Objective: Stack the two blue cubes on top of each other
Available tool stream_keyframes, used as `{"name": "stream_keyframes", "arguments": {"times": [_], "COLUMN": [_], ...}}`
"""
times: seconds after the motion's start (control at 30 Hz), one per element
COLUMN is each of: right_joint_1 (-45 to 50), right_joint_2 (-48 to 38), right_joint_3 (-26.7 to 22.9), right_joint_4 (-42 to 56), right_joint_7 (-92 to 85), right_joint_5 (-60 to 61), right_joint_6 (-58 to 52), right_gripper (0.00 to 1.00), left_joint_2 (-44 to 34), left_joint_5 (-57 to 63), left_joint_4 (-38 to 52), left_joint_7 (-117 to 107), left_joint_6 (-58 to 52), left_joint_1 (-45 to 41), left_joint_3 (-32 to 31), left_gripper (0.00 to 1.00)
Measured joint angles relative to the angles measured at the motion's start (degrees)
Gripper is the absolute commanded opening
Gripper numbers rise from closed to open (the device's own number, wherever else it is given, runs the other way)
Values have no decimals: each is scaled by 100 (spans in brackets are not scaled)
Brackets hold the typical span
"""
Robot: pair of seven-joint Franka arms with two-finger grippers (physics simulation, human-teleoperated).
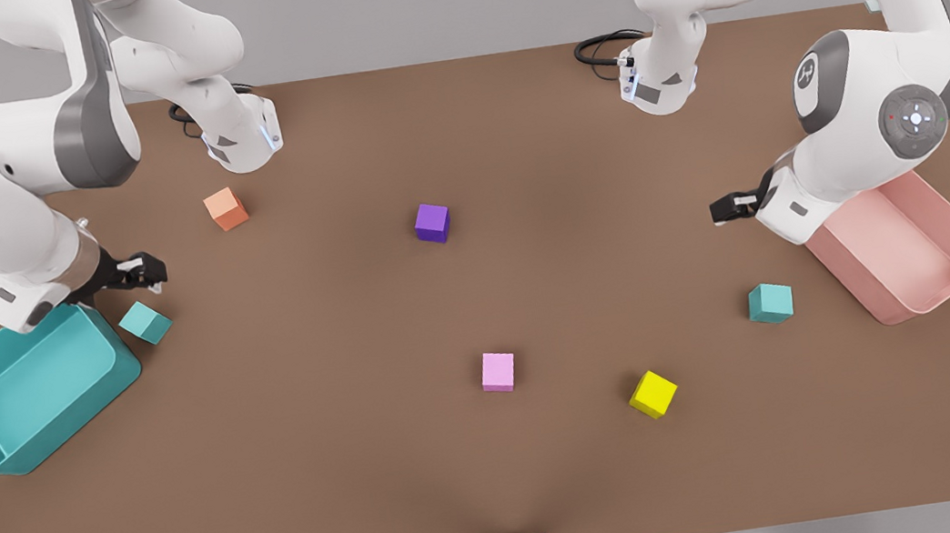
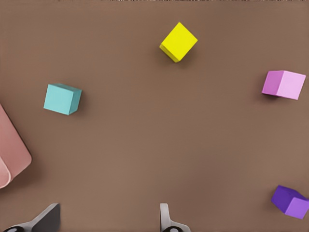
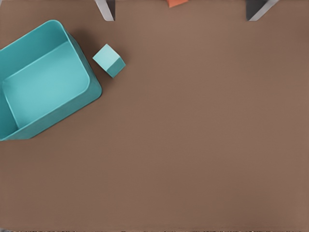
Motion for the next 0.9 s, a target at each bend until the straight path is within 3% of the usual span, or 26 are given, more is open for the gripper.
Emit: {"name": "stream_keyframes", "arguments": {"times": [0.37,0.5,0.7,0.8,0.9], "right_joint_1": [-354,-902,-1266,-1326,-1358], "right_joint_2": [1269,1604,1136,304,101], "right_joint_3": [-57,-61,-63,-79,-148], "right_joint_4": [285,112,-1000,-2434,-3080], "right_joint_7": [48,522,1565,2057,2456], "right_joint_5": [-310,-109,216,261,250], "right_joint_6": [-97,-143,-62,659,1487], "right_gripper": [100,100,100,100,100], "left_joint_2": [-61,-57,-45,-51,-52], "left_joint_5": [6,-1,-15,-18,-21], "left_joint_4": [41,38,38,38,38], "left_joint_7": [-208,-275,-349,-379,-404], "left_joint_6": [35,25,18,16,16], "left_joint_1": [-36,-33,-21,-24,-30], "left_joint_3": [-107,-113,-111,-112,-114], "left_gripper": [100,100,100,100,100]}}
